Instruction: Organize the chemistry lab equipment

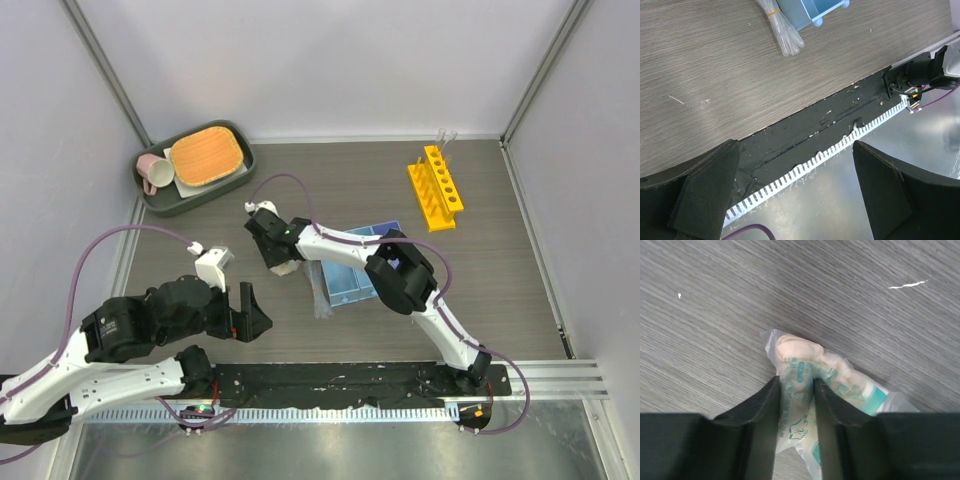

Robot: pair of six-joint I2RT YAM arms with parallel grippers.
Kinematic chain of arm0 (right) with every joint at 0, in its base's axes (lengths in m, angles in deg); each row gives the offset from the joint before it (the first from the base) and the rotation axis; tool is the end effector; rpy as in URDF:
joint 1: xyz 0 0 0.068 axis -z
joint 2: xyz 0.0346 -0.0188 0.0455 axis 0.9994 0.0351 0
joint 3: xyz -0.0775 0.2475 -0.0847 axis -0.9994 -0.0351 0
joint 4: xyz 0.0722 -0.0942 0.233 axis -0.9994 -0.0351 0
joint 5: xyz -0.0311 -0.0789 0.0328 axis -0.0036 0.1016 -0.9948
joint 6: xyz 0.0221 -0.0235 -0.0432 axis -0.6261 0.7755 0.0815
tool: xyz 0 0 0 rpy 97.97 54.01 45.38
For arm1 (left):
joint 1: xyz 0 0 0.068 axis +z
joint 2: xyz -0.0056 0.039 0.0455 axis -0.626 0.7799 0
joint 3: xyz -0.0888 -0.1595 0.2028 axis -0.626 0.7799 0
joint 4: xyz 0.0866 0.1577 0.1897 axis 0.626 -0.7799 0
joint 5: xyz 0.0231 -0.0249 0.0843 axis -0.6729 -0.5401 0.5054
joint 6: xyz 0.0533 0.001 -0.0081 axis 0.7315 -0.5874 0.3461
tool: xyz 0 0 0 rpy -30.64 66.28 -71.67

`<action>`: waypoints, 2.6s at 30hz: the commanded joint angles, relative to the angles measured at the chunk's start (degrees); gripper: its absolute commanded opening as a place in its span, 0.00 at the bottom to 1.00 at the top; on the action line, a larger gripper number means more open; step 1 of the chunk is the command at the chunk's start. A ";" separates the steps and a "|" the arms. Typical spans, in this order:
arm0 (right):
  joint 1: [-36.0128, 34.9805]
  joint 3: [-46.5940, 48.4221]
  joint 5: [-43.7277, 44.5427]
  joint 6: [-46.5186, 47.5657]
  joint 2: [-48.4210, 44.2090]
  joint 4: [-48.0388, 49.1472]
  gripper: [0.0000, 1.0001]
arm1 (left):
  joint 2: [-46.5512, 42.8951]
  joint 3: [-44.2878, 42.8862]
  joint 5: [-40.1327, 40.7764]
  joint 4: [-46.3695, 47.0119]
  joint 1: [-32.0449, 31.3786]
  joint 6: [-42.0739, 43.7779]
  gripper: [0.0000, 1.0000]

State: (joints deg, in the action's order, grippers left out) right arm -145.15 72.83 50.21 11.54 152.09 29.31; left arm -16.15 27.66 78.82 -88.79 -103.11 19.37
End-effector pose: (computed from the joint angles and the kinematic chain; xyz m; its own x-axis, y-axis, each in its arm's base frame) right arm 0.2831 0.4235 0.1640 -0.6831 -0.4249 -0.5940 -0.5397 0.8416 0.0187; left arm 0.0435 -0.0728 0.3432 -0.8047 -0.0686 -0.5897 0.2950 0.8158 -0.4975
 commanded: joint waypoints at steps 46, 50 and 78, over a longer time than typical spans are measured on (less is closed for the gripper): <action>4.61 -21.67 9.40 -0.49 -31.52 -2.83 0.01 | -1.08 -1.26 1.50 -0.79 0.29 -0.32 1.00; 5.66 -23.25 7.65 -0.76 -30.73 -1.51 0.01 | -1.35 -1.26 1.86 -0.70 0.29 -0.59 1.00; 6.81 -33.01 6.32 -2.17 -23.43 6.66 0.12 | -0.91 0.32 1.86 -0.09 0.29 -0.94 1.00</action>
State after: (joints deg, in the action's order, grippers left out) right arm -138.33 40.09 54.93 9.57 128.75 33.53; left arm -17.68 27.82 79.87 -90.69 -103.11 18.11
